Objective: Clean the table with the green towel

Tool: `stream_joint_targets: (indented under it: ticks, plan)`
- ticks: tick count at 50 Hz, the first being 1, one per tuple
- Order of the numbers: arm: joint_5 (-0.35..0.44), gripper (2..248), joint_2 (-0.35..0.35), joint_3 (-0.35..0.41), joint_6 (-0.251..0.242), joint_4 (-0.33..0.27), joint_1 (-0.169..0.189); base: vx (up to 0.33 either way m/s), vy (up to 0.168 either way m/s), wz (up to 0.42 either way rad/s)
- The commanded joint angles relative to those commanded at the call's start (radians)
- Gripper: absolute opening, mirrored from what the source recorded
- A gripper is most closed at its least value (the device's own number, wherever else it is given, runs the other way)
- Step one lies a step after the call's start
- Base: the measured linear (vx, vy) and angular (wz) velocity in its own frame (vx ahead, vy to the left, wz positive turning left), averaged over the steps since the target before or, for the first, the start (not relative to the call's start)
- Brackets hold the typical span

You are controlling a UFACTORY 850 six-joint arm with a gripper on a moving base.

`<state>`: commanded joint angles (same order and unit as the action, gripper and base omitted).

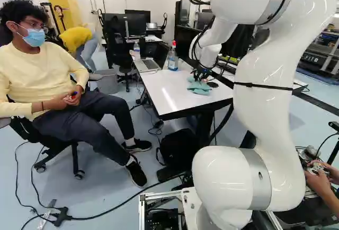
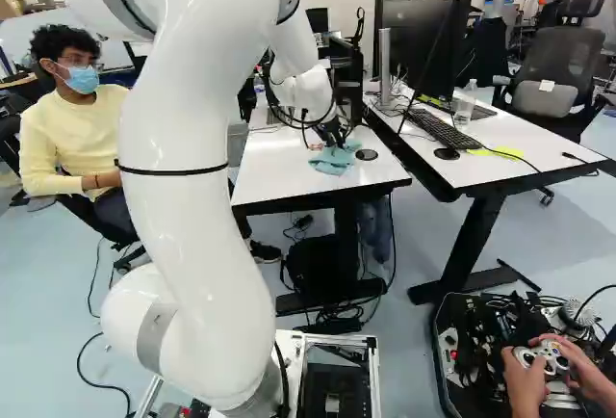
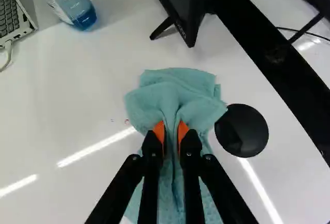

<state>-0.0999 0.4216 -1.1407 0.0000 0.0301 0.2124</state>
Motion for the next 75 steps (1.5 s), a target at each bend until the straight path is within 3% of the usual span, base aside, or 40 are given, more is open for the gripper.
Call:
stream_joint_targets:
  ticks: [20,54,63,75]
  plan:
    - [0.000,50,0.038,-0.050,0.000,0.000,-0.055,0.000,0.000,0.000]
    - [0.000,50,-0.002,0.003,0.000,0.000,-0.147,0.000,0.000,0.000]
    - [0.000,50,-0.038,0.048,0.000,0.000,-0.149,0.000,0.000,0.000]
    - [0.000,50,-0.080,0.101,0.000,0.000,-0.126,0.000,0.000,0.000]
